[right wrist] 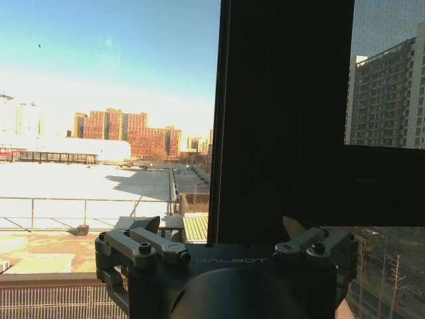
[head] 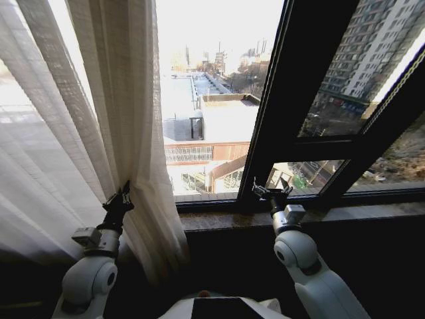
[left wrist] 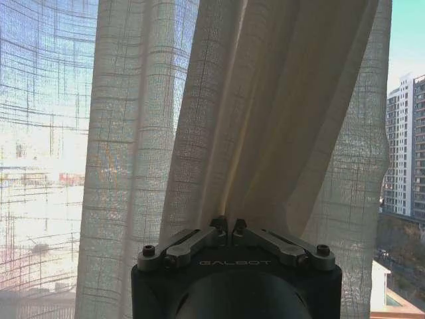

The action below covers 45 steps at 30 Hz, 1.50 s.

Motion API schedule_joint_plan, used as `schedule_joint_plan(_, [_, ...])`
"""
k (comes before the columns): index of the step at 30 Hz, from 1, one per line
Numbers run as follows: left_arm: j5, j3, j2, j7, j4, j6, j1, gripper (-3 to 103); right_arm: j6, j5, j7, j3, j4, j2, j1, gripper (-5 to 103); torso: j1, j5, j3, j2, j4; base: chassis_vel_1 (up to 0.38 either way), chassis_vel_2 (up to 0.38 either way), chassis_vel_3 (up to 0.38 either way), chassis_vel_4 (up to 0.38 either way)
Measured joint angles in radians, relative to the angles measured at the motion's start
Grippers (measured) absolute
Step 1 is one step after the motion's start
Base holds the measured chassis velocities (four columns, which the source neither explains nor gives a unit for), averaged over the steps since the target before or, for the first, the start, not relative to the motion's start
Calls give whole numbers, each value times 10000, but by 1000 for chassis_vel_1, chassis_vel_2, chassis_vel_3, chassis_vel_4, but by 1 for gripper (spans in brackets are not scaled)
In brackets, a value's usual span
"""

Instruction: Open the curtains by pulling them apart, changing their state from closed to fully open.

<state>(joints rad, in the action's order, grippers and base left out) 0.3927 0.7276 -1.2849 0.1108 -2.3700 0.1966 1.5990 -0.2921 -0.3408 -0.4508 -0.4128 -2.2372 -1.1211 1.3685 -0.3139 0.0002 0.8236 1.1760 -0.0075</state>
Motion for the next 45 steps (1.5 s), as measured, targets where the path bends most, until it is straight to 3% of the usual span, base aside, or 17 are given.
schedule_joint_plan(15, [4, -1, -10, 6, 20, 0, -8, 0, 77, -44, 1, 26, 165, 14, -133, 100, -1, 0, 0, 0, -2, 204, 209, -219, -208])
schedule_joint_plan(26, [22, 287, -229, 17, 8, 0, 94, 0, 101, -73, -4, -18, 264, 7, -117, 100, 0, 7, 0, 0, -4, 33, 28, -23, -26])
schedule_joint_plan(32, [313, 2094, -589, 12, 543, -142, -32, 0, 110, -132, 0, -23, 267, 91, -209, 100, -1, -5, 0, 0, -1, 0, 0, 0, 0])
schedule_joint_plan(45, [1516, 5200, -657, 79, 1506, -258, 149, 0, 110, -160, 10, 98, 290, 34, -347, 100, -1, 1, 0, 0, -3, 0, 0, 0, 0])
